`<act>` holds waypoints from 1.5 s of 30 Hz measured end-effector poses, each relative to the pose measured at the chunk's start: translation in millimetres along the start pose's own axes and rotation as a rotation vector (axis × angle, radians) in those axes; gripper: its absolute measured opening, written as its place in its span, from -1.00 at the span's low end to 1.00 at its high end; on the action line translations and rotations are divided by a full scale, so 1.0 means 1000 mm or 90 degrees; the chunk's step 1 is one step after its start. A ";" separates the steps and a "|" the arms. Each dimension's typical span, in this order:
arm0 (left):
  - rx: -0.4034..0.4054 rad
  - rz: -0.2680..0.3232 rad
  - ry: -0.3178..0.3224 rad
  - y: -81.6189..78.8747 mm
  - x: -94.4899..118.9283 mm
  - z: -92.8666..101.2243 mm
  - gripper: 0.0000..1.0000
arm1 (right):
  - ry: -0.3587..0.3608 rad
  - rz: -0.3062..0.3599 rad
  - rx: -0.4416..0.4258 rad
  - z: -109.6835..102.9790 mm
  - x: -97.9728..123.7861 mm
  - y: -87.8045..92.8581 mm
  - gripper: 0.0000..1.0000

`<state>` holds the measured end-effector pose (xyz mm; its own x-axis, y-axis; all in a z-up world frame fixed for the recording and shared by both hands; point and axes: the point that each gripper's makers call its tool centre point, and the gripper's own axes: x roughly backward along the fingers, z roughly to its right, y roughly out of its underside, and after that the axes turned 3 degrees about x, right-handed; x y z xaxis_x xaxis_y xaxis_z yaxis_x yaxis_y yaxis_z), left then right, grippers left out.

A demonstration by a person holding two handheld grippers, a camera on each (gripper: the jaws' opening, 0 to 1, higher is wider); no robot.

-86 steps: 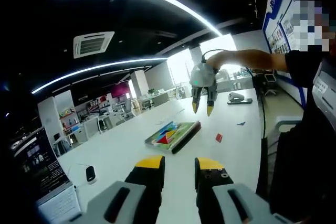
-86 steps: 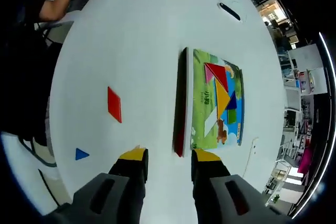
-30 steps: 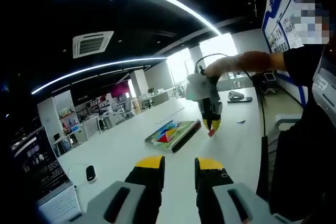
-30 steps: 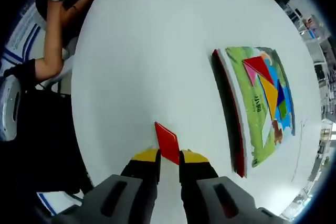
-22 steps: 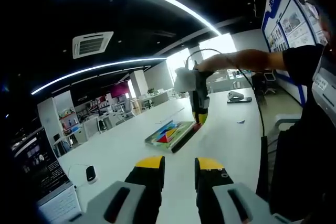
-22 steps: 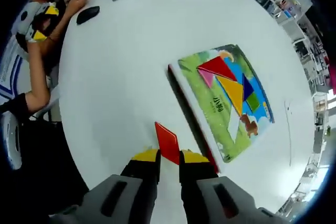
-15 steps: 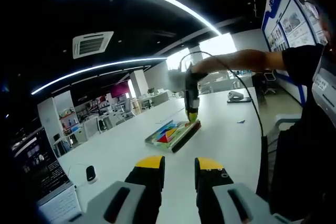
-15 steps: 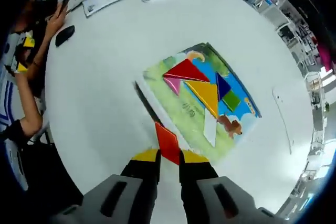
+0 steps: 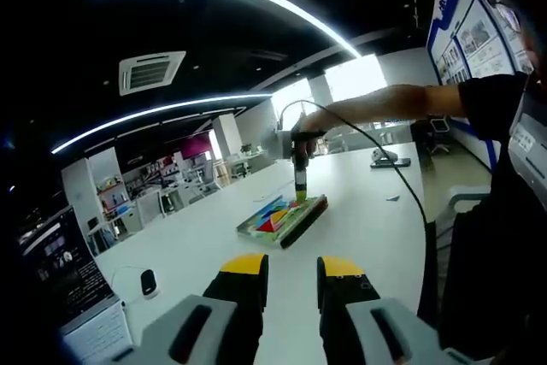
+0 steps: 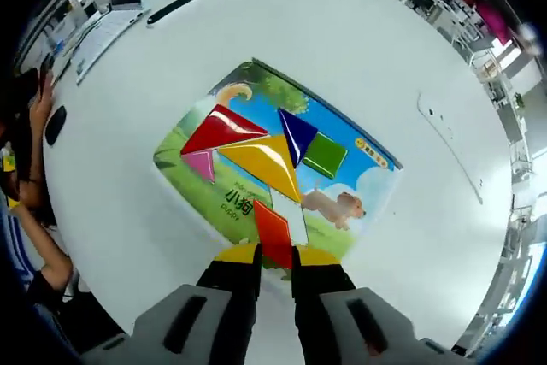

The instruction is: Pick up the tangram pieces one by one and place each piece onto its matching region on the pattern sheet, fitting the shapes together until the outline on the sheet is completely filled by the tangram pieces

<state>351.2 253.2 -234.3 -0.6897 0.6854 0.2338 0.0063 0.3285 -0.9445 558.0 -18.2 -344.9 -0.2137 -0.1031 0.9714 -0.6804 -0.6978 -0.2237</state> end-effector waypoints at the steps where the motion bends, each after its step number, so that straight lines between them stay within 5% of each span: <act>1: -0.001 0.000 0.000 0.000 0.000 0.000 -0.50 | 0.002 -0.001 -0.004 0.002 -0.002 -0.001 -0.69; 15: -0.002 0.000 0.000 -0.001 -0.001 0.001 -0.50 | 0.016 -0.015 0.014 0.017 -0.010 -0.006 -0.68; 19: -0.004 -0.001 0.001 -0.002 -0.001 0.002 -0.50 | 0.019 -0.012 0.015 0.005 -0.008 0.005 -0.68; 23: -0.004 0.000 0.002 -0.002 -0.001 0.003 -0.50 | 0.004 0.009 0.052 0.011 -0.010 -0.003 -0.68; 33: -0.007 -0.003 0.008 -0.003 -0.004 0.006 -0.50 | 0.017 0.036 0.073 -0.015 -0.002 0.023 -0.56; 34: -0.007 -0.003 0.007 -0.003 -0.004 0.006 -0.50 | 0.022 0.051 0.064 -0.016 0.000 0.021 -0.45; 38: -0.003 -0.006 0.003 0.000 -0.004 0.003 -0.50 | 0.004 0.088 0.079 -0.021 0.019 0.016 -0.48; 45: -0.006 -0.002 0.005 -0.002 -0.003 0.005 -0.50 | -0.004 0.215 0.123 -0.017 0.057 0.017 -0.53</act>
<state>350.0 246.9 -234.4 -0.6834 0.6900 0.2385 0.0112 0.3365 -0.9416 522.2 -24.5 -294.4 -0.3985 -0.3534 0.8463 -0.4282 -0.7444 -0.5124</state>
